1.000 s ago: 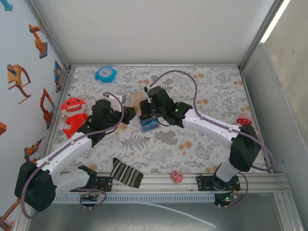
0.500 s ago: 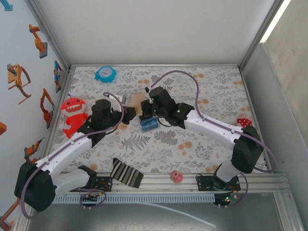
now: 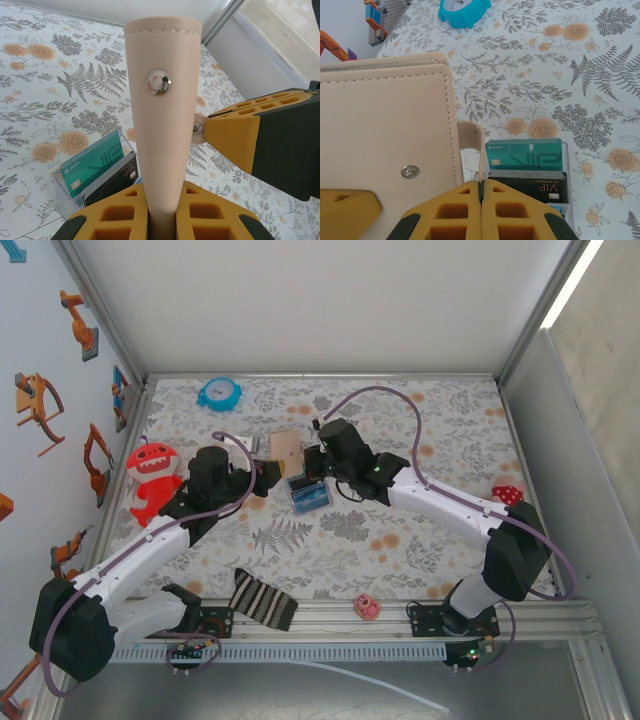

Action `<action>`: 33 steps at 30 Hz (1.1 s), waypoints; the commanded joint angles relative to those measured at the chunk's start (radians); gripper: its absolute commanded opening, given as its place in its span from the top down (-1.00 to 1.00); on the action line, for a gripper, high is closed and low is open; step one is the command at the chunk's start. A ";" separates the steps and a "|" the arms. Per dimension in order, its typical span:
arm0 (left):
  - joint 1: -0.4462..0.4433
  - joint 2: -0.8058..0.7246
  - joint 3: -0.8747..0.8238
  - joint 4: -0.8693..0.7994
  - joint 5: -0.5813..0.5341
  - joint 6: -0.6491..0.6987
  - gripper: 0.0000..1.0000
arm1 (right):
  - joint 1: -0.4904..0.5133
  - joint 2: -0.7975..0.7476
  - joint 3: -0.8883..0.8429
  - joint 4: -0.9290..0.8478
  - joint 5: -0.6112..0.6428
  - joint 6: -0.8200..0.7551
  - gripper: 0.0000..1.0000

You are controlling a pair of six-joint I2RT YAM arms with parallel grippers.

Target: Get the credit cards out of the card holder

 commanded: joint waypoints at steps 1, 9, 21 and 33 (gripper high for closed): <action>0.003 -0.022 0.004 0.042 0.016 -0.007 1.00 | -0.009 -0.051 -0.017 0.014 0.017 -0.013 1.00; 0.021 -0.019 0.016 0.058 0.131 0.008 1.00 | -0.043 -0.112 -0.085 0.075 -0.029 -0.040 0.86; 0.061 -0.016 0.026 0.147 0.367 -0.022 1.00 | -0.179 -0.213 -0.278 0.359 -0.394 0.008 0.21; 0.074 -0.088 0.018 0.163 0.500 -0.003 1.00 | -0.194 -0.314 -0.379 0.486 -0.556 -0.027 0.14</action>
